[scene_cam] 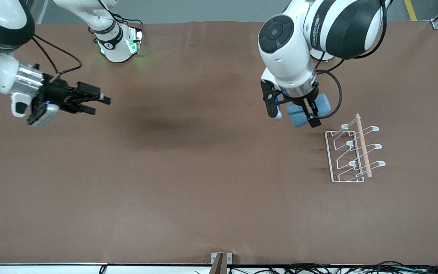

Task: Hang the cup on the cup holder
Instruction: 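Open the right gripper and withdraw while the left gripper carries the cup, then lower the blue cup onto a rack hook with the left gripper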

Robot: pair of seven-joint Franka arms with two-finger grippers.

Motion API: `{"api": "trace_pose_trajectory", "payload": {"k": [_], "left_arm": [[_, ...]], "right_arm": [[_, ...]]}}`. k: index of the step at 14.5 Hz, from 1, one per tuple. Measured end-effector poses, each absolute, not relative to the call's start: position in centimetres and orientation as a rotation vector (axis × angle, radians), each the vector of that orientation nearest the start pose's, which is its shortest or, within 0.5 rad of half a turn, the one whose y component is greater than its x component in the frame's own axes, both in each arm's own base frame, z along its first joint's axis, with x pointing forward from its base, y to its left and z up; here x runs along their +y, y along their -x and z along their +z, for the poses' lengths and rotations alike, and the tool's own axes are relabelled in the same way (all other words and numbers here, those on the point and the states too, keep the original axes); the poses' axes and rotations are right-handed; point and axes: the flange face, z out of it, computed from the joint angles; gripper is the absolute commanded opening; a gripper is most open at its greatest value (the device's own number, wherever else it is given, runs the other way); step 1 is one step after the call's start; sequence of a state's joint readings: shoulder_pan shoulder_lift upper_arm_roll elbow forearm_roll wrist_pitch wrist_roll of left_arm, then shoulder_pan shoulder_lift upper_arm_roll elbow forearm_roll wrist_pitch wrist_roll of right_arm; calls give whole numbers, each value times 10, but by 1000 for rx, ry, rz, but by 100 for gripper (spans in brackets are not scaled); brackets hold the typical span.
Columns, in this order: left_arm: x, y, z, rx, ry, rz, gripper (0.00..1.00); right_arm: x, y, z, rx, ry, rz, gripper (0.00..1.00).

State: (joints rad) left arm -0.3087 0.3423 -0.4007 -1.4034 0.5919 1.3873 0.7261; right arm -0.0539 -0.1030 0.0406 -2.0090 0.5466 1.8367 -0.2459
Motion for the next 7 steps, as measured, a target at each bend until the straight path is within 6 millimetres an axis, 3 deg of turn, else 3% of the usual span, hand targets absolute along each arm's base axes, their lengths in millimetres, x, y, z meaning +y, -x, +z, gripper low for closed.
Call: {"api": "trace_pose_trajectory", "payload": {"k": [2,7], "left_arm": [[-311,-548,489,1685,1937,506,0],[-275,-587,434,1576,1759,633,0]], "right_arm": [[10,-528,515,-116,2764,-27,100],[-28,-543,558,-231,3135,-172,100]]}}
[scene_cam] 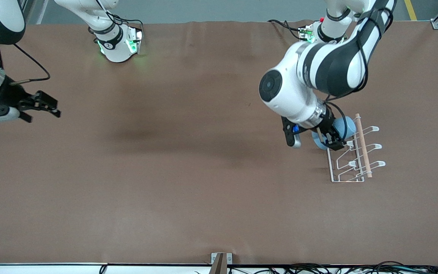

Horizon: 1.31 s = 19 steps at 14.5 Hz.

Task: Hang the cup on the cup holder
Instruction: 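Lower the blue cup onto a rack hook with the left gripper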

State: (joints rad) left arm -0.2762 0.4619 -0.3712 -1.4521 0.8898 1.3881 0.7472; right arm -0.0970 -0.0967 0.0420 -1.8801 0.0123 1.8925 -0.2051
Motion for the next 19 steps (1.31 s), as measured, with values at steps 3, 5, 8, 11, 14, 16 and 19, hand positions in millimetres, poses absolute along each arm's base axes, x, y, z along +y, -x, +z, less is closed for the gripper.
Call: {"api": "trace_pose_trajectory", "payload": {"k": [3,5,8,11,14,16,19], "left_arm": [[-255,-609,396,1527,1630,713,0],[-244,-620,372,1494,1565,757,0],[-225,-633,341,1451,1469,816,0],[-212,-639,316,1421,1379,862,0],[-206,-639,290,1416,1303,897,0],[-202,-636,274,1417,1261,925,0],[-190,-632,259,1408,1244,953,0]], "right_arm": [[-41,-548,594,-222,3218,-262,100],[-48,-546,607,-63,3224,-265,100],[-42,-542,604,177,3212,-203,100],[-31,-542,602,308,3197,-184,100],[-31,-540,600,330,3198,-151,100],[-31,-539,599,336,3198,-139,100],[-32,-539,599,343,3197,-139,100]]}}
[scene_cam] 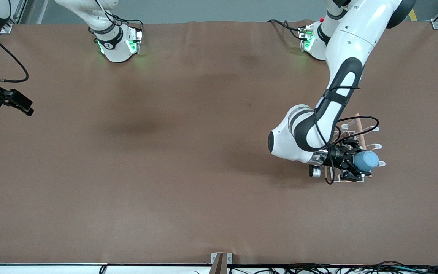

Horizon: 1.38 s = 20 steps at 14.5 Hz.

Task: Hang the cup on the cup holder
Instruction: 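Lower the blue cup onto a rack hook with the left gripper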

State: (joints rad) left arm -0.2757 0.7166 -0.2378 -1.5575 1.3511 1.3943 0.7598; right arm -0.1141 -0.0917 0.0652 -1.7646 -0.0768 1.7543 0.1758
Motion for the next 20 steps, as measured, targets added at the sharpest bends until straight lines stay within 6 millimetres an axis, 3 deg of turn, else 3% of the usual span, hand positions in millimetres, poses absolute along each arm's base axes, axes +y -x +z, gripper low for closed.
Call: {"api": "trace_pose_trajectory", "payload": {"k": [11,13,20], "left_arm": [[-191,-621,228,1389,1248,941,5],[-190,-620,223,1380,1255,934,16],[-190,-621,219,1382,1267,916,74]], "right_arm": [[-38,-539,599,364,3194,-135,100],[-38,-539,599,364,3194,-135,100],[-38,-539,599,364,3194,-135,100]]}}
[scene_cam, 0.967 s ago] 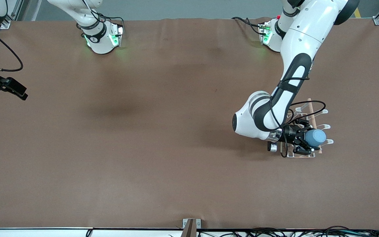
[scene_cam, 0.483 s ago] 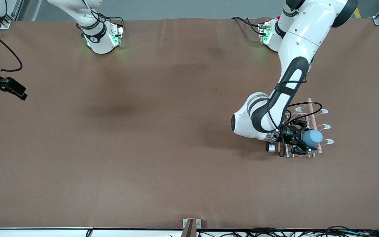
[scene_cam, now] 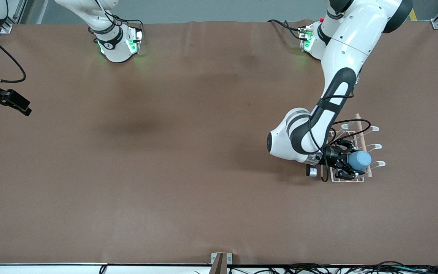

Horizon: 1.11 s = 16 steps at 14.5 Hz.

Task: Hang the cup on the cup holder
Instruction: 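Lower the blue cup onto a rack hook with the left gripper, then open the left gripper and raise it away from the rack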

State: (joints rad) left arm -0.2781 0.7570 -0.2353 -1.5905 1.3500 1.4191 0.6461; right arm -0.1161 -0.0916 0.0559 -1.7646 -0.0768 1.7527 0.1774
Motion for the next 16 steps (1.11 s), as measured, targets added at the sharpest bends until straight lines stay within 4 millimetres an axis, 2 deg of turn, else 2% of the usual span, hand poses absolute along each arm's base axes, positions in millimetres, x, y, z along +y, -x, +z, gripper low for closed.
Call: {"api": "trace_pose_trajectory", "payload": {"k": [1,5,9,11,13,16], "left_arm": [[-191,-621,219,1383,1276,915,84],[-191,-622,227,1381,1314,910,96],[-191,-623,234,1375,1325,900,99],[-192,-624,241,1374,1351,895,100],[-194,-626,262,1364,1413,870,100],[-203,-635,315,1356,1600,785,100]], "right_arm": [[-38,-539,599,364,3194,-136,100],[-36,-539,602,366,3169,-146,100],[-34,-532,644,374,3160,-120,100],[-34,-530,655,375,3158,-103,100],[-34,-534,651,375,3158,-88,100],[-34,-539,645,372,3157,-77,100]]}}
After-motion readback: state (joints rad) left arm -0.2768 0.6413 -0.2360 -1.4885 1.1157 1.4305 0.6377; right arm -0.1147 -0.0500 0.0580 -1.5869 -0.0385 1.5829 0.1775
